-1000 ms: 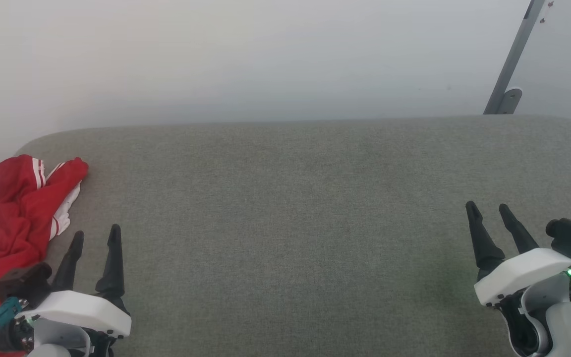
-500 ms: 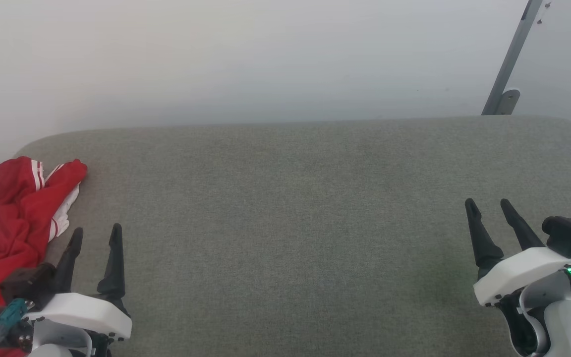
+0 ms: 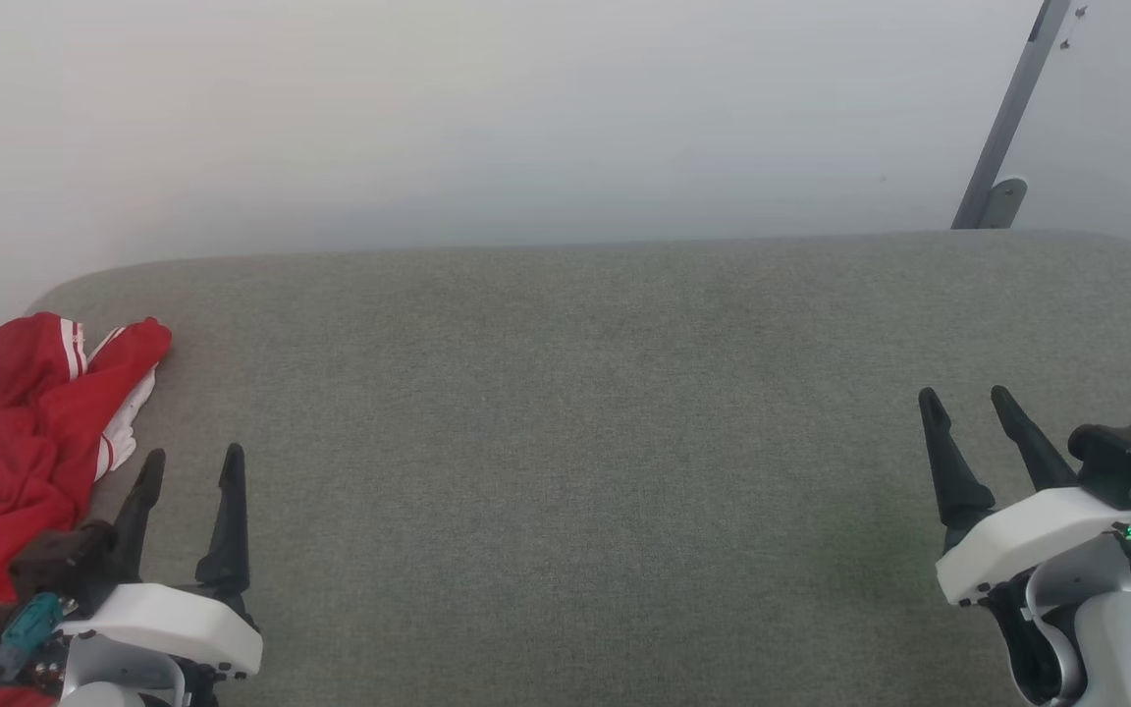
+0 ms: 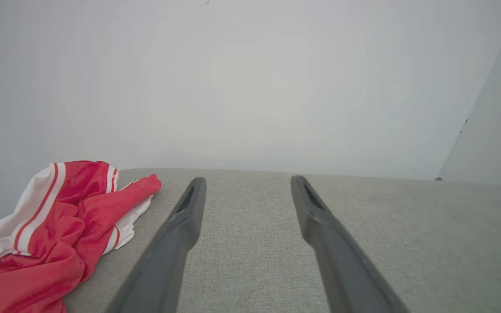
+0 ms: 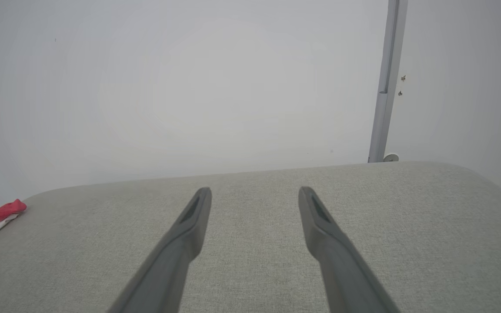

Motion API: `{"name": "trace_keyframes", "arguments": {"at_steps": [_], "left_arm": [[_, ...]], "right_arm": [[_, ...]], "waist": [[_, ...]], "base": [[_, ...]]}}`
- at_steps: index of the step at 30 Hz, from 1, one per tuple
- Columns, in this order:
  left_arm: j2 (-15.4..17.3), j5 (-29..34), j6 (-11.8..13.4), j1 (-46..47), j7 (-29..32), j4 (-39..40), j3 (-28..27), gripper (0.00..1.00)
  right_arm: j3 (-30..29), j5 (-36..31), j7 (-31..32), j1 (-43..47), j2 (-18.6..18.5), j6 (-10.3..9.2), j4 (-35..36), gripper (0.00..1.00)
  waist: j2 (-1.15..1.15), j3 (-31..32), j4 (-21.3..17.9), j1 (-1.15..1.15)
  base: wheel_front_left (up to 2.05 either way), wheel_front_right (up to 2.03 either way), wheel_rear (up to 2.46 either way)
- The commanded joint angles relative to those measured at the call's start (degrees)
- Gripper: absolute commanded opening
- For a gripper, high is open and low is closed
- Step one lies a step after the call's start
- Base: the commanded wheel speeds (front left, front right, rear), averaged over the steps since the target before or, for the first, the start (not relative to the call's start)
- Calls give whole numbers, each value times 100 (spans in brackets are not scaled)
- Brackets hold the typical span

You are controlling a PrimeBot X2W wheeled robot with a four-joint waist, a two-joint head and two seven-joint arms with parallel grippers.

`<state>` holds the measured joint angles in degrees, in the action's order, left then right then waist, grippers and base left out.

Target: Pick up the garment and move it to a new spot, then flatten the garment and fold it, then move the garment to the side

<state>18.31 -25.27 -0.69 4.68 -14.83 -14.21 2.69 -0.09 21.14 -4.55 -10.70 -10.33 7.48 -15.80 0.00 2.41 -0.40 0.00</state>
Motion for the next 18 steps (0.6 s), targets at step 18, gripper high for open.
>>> {"name": "trace_keyframes", "arguments": {"at_steps": [18], "left_arm": [[51,-192,88,-53,13,-6,-50,100]], "right_arm": [[65,-21,0,118,74,3,155,100]], "waist": [[0,30,121,0]], "base": [[0,0,0]]}}
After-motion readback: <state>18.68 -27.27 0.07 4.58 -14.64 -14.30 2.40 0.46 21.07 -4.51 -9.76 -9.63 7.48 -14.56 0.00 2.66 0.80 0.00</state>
